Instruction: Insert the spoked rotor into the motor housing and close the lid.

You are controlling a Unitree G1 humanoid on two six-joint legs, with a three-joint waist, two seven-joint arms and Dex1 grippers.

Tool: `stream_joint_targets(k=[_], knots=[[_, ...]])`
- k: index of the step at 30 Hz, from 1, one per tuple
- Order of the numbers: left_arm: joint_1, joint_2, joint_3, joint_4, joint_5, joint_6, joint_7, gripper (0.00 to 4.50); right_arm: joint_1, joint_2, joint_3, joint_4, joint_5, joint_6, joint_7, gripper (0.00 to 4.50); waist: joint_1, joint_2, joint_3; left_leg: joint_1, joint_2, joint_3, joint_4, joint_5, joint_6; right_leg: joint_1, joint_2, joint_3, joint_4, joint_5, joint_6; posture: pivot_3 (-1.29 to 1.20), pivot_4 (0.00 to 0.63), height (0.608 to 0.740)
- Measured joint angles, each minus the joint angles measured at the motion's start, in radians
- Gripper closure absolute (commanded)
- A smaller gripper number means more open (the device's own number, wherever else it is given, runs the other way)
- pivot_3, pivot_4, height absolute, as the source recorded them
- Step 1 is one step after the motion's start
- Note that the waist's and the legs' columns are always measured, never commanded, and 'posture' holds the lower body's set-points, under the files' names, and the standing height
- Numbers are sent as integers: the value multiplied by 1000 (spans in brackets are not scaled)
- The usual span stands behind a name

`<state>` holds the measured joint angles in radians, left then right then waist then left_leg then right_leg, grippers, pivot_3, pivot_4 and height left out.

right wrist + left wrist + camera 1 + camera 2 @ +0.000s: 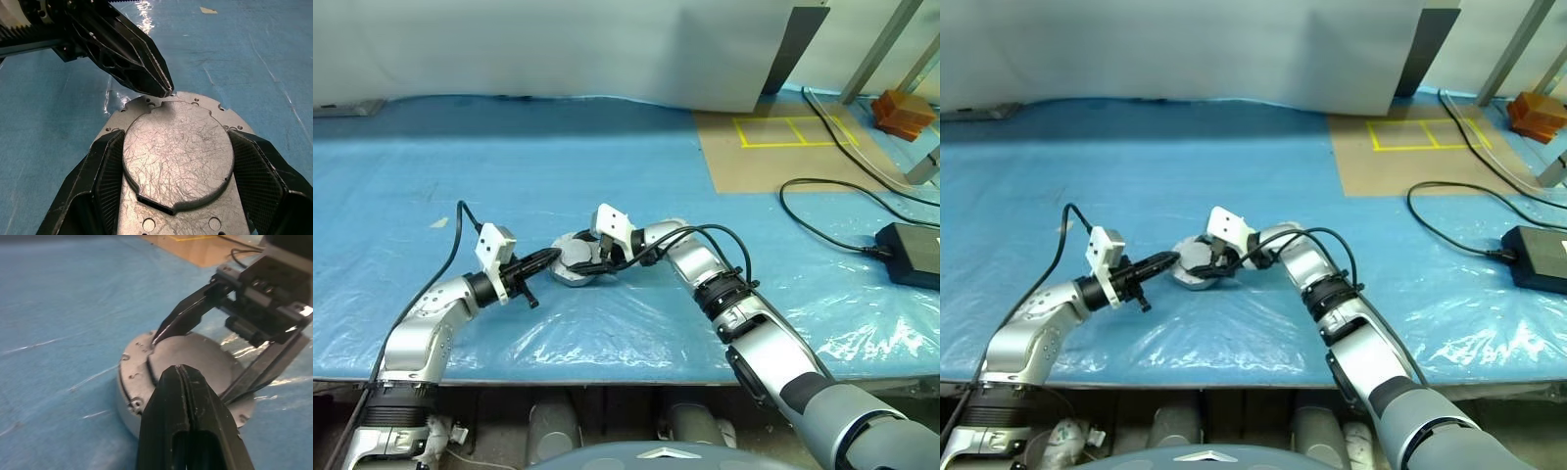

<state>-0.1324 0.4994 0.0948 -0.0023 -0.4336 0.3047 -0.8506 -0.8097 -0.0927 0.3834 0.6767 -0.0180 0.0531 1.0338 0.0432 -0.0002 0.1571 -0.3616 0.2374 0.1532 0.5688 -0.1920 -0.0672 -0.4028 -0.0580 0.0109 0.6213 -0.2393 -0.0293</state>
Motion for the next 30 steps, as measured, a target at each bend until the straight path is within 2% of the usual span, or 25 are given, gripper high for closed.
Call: stream_joint_targets(k=[8,20,30], knots=[[-24,-11,-15,65,57,-75,1,4342,13,2,1,-23,0,21,-7,1540,0,1,-1,3,-1,3,-5,0,0,0,0,3,-3,0,0,0,150,740],[-25,-14,-2,94,69,-78,11,4342,35,47,17,-55,-35,73,-103,1540,-4,-2,-6,19,-6,12,-23,-2,4,-1,0,16,-3,-5,8,0,150,740],[-14,-14,12,95,82,-77,18,4342,10,76,12,-24,-36,123,-144,1540,-5,0,-8,21,-10,12,-28,-3,4,-3,-1,19,-4,-5,8,0,150,740]])
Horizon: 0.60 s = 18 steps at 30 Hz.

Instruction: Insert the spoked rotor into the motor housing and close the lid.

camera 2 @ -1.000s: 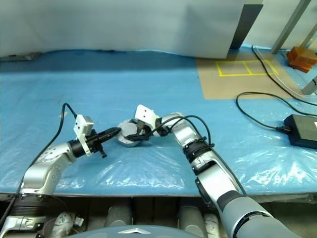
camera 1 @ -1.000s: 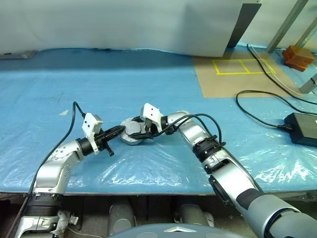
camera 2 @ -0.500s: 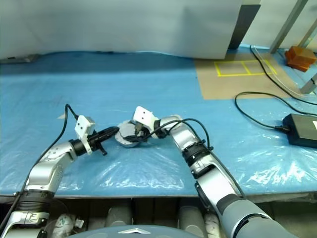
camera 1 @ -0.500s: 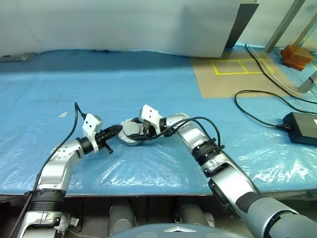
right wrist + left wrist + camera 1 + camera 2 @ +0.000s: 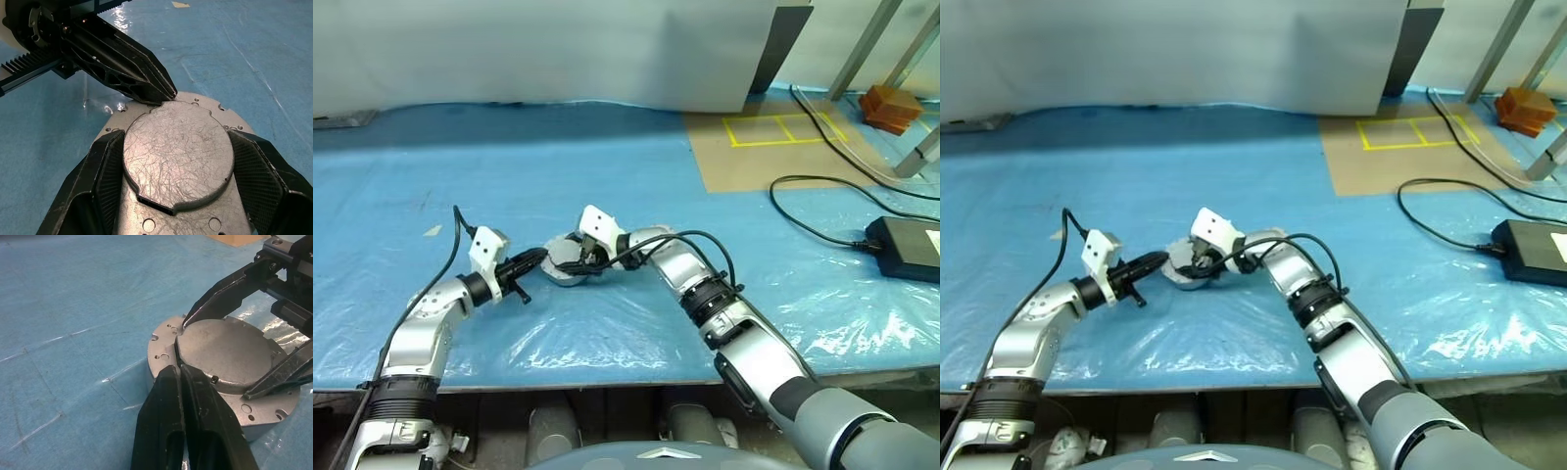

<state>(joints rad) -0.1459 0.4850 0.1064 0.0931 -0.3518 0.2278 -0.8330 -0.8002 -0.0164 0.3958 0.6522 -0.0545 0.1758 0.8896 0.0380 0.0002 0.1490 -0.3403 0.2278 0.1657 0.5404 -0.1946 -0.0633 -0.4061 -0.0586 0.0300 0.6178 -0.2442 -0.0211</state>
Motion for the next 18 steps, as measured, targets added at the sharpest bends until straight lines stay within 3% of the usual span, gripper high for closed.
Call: stream_joint_targets(k=[9,10,13,15,18], knots=[[0,-2,-3,-5,1,1,-1,4342,8,-5,-8,-7,4,-4,3,1540,1,0,0,-1,0,0,-2,0,0,-1,0,0,-4,0,0,0,150,740],[0,-4,-4,-7,1,0,-1,4389,16,-9,-12,-15,8,-11,4,824,2,0,0,-1,-1,0,-4,0,0,-1,0,0,-5,0,0,0,150,740],[-5,-9,-14,-18,0,-5,-13,4389,41,-21,-34,-55,30,6,18,16,8,0,0,-6,-1,0,-5,0,0,-2,-1,0,-10,0,0,0,150,740],[-6,-9,-18,-20,0,-9,-20,4389,51,-27,-34,-93,38,26,38,16,11,0,0,-8,-2,0,-4,2,-3,-1,-1,-1,-12,3,-4,0,150,740],[-17,-9,-23,-20,1,-11,-34,4389,72,-43,-30,-141,36,14,44,16,14,0,0,-12,-3,0,0,3,-5,-1,-2,-1,-13,2,0,0,150,740]])
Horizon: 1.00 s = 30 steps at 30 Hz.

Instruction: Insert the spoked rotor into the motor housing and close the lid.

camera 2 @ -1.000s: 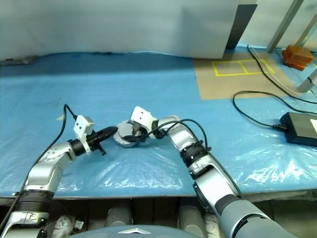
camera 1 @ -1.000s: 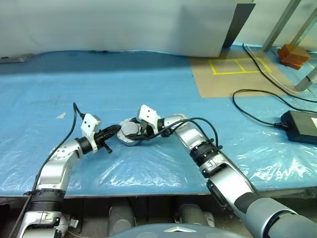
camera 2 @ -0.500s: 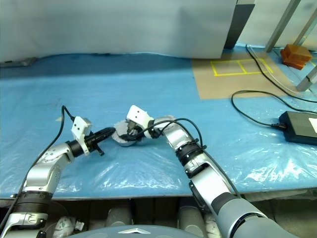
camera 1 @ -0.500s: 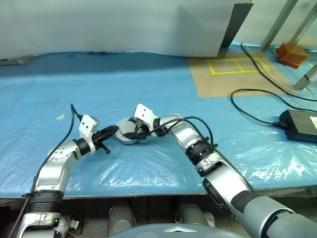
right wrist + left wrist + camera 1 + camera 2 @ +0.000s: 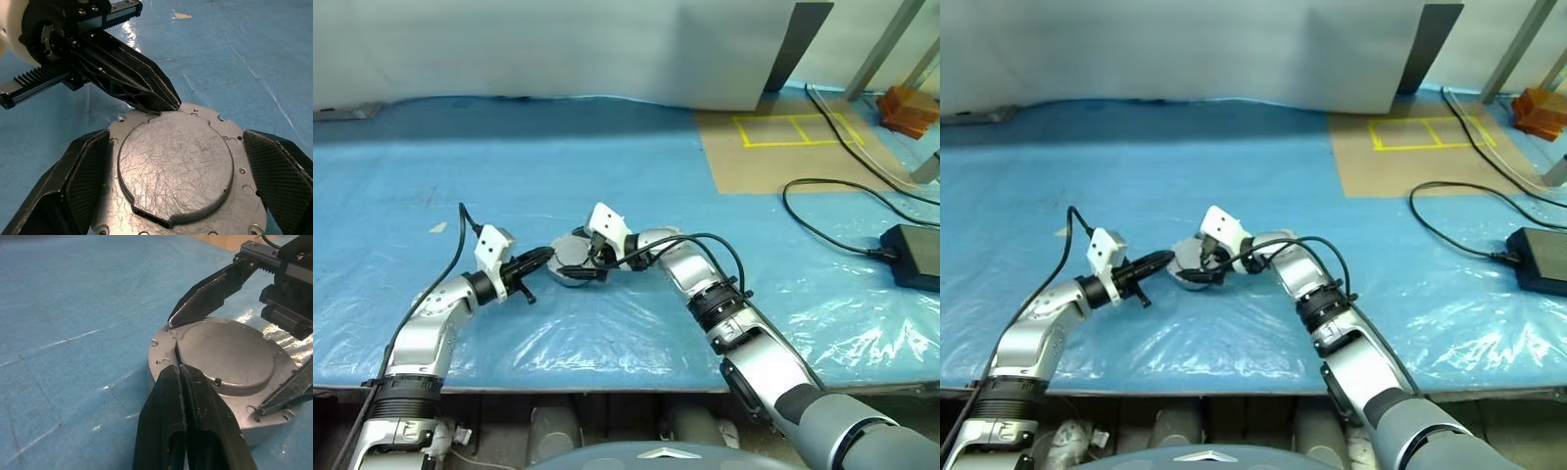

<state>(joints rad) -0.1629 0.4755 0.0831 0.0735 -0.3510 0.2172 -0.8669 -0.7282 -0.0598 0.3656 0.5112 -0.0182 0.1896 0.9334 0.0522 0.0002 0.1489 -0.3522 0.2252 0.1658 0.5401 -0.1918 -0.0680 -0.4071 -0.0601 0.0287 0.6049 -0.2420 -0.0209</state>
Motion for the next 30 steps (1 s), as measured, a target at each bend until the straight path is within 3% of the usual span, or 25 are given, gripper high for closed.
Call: stream_joint_targets(k=[5,14,17,25,30], knots=[[-27,-4,-15,7,2,-2,-5,4389,11,-41,2,-44,-3,-78,2,16,0,-2,1,-17,-1,-2,1,0,0,-13,2,-2,0,1,5,0,150,740],[-30,-4,-21,22,2,-13,-6,4389,17,-108,-119,-210,80,-77,-23,16,-7,-6,3,-16,0,-4,5,0,0,-12,2,0,2,3,7,0,150,740],[-30,-4,-23,25,2,-17,-6,4389,18,-138,-160,-248,153,85,-8,16,-5,-6,3,-16,-1,-4,5,0,0,-11,2,-1,2,3,7,0,150,740],[-26,-3,-25,25,2,-21,-4,4389,51,-223,-308,-167,418,844,29,16,3,-6,3,-15,-1,-7,6,0,0,-10,2,-2,4,3,6,0,150,740],[-25,-3,-25,26,2,-22,-3,4389,18,-158,-396,-120,489,967,-28,16,7,-6,3,-14,0,-7,9,0,0,-10,2,-2,7,3,5,0,150,740]])
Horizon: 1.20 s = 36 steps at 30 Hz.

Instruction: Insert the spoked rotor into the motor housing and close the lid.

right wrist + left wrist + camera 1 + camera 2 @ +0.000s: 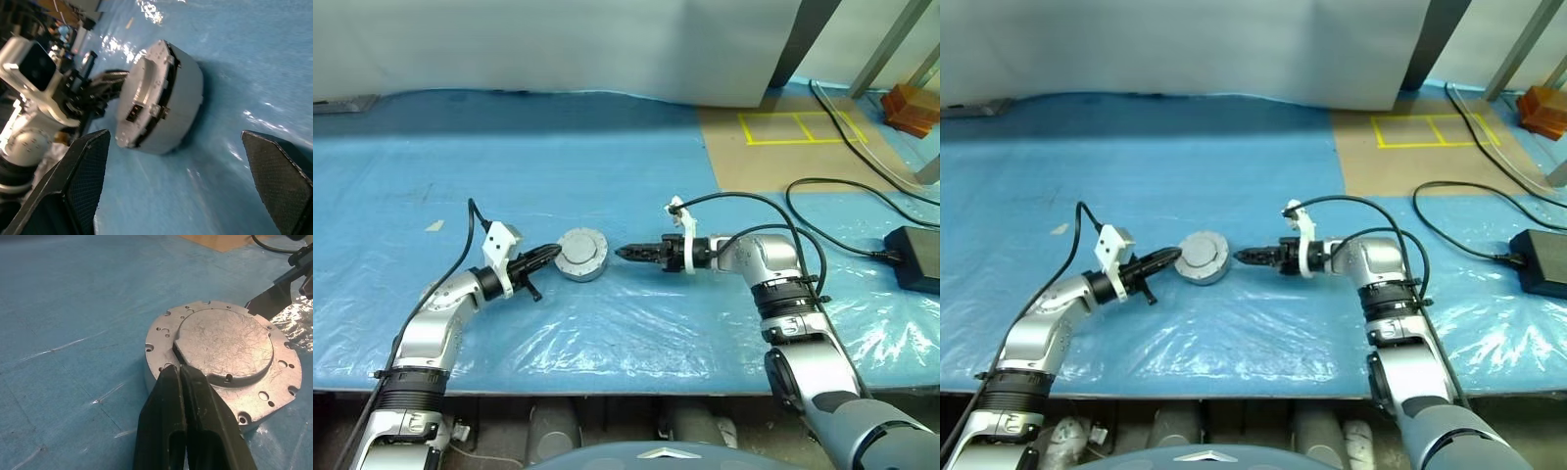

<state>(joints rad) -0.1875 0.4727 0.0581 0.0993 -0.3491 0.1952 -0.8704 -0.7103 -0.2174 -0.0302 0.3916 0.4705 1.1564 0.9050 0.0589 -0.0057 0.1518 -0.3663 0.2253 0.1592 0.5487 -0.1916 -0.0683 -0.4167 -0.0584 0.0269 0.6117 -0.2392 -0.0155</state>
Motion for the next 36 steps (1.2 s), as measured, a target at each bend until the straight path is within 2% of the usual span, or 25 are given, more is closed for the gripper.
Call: stream_joint_targets(k=[12,25,28,33,36], knots=[[0,2,-1,4,4,-4,2,4389,-19,120,21,69,33,2,-56,16,11,0,0,1,1,0,3,0,0,0,0,-1,4,0,-1,0,150,740],[0,3,8,15,17,-15,7,4389,-47,154,23,175,21,-92,-83,16,7,0,0,5,1,2,7,0,0,0,-1,1,9,0,-2,0,150,740],[-1,3,10,23,21,-16,10,4389,-64,183,1,220,13,-158,-127,581,6,0,0,6,1,2,7,0,0,1,-1,2,10,-3,-7,0,150,740],[-3,4,12,32,22,-23,6,4389,-59,169,1,222,7,-161,-114,2210,10,0,0,5,2,2,10,0,0,0,-1,2,10,-3,-8,0,150,740],[-3,11,17,43,23,-23,7,4389,-58,162,6,209,15,-149,-85,2970,10,0,0,4,2,2,9,0,0,0,-1,1,10,-3,-7,0,150,740]])
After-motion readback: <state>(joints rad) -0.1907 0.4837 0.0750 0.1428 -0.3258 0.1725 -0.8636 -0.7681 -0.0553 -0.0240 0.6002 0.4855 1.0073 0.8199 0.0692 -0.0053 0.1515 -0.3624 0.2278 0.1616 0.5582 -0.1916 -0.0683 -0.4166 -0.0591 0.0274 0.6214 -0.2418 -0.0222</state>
